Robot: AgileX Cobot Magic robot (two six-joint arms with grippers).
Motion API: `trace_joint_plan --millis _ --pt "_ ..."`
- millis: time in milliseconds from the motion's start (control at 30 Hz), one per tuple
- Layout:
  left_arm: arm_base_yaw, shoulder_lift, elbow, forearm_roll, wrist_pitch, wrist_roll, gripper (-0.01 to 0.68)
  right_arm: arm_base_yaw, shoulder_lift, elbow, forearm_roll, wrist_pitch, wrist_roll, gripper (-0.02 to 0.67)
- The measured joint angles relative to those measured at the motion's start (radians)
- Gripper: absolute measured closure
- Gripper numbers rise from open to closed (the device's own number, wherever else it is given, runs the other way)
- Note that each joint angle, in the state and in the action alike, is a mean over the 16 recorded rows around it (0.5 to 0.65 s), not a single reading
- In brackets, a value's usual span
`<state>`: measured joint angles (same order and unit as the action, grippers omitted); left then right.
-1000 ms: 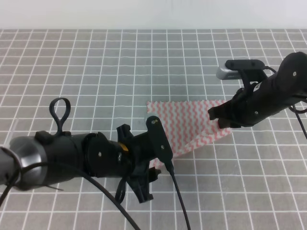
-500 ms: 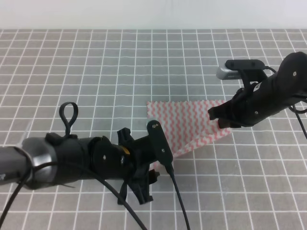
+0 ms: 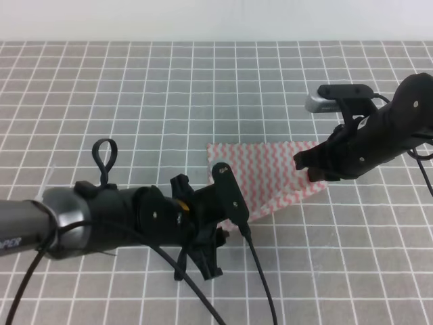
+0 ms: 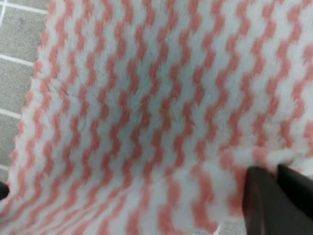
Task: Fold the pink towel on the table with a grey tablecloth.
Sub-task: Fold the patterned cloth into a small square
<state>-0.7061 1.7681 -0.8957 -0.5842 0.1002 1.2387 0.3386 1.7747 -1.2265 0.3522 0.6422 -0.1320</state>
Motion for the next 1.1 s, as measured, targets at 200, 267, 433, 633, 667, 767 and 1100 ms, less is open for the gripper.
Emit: trace_joint_plan --millis 200,267,433,633,667,767,1100 --pt "0.000 0.003 -0.009 -0.002 -0.014 0.001 0.640 0.000 0.001 0.000 -0.004 0.001 0.000 0.664" --pt "0.000 0.003 -0.014 -0.003 -0.020 0.000 0.662 0.000 0.002 0.000 -0.006 0.001 0.000 0.664" --pt "0.002 0.007 -0.036 -0.005 -0.035 -0.002 0.674 0.000 0.003 -0.001 -0.013 0.001 0.000 0.664" --pt "0.011 0.021 -0.078 -0.009 -0.046 -0.021 0.674 0.000 0.002 0.000 -0.022 0.003 0.000 0.664" --pt "0.014 0.023 -0.086 -0.009 -0.047 -0.025 0.674 0.000 0.003 -0.001 -0.023 0.003 0.000 0.664" --pt "0.021 0.033 -0.109 -0.010 -0.047 -0.035 0.674 0.000 0.005 -0.001 -0.025 0.005 0.000 0.664" --pt "0.046 0.065 -0.166 -0.010 -0.045 -0.055 0.675 0.000 0.002 0.000 -0.037 0.013 0.001 0.664"
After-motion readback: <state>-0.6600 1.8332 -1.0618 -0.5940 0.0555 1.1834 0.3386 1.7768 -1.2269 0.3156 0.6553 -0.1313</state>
